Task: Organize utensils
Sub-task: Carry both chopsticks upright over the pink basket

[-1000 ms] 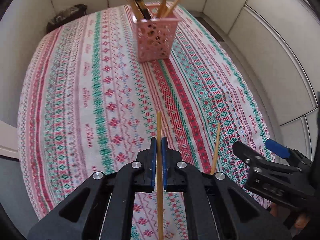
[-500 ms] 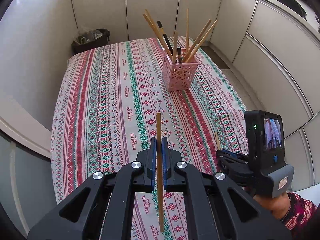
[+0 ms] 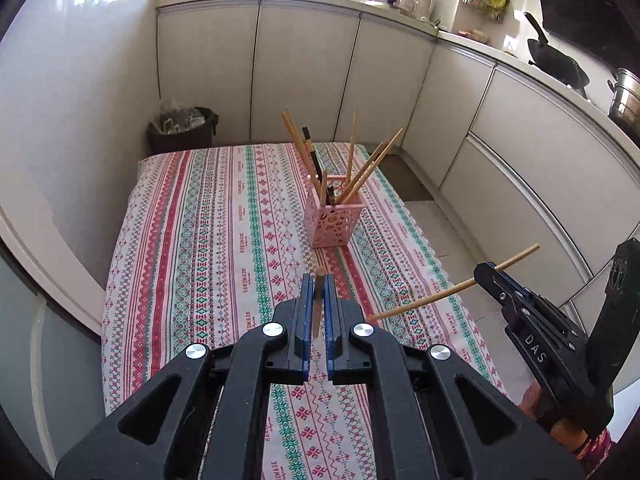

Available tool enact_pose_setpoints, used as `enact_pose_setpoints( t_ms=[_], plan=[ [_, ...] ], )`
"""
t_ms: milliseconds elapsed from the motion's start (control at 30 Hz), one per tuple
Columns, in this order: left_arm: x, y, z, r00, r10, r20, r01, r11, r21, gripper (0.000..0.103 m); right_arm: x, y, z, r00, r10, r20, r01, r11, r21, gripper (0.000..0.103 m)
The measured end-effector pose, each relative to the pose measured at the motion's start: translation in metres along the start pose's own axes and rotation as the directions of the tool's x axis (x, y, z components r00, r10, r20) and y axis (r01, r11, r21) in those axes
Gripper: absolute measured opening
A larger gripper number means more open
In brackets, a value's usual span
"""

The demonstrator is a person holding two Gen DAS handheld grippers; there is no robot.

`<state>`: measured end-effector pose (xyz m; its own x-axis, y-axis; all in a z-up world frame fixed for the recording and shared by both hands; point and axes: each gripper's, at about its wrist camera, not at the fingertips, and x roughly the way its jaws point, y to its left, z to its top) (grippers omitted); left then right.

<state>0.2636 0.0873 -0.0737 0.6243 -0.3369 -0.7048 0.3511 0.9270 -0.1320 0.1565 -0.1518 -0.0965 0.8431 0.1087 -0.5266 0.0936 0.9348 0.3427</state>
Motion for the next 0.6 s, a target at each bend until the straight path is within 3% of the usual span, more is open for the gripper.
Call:
enact_pose_setpoints(
  t_ms=[333,600],
  plan=[
    [-0.008,-0.033,0.017,0.996,-0.011,0.088,0.012,1.000,-0.005,0.004,-0.024,-0.030,0.015,0.995,0.052,0.081,-0.057,0.997,0.053,0.007],
    [-0.012,-0.063,0.024,0.987,0.038,0.154,-0.041,0.999,0.020,0.004,-0.033,-0.063,0.018,0.994,0.062,0.091,-0.072,0.991,0.109,0.007]
  ],
)
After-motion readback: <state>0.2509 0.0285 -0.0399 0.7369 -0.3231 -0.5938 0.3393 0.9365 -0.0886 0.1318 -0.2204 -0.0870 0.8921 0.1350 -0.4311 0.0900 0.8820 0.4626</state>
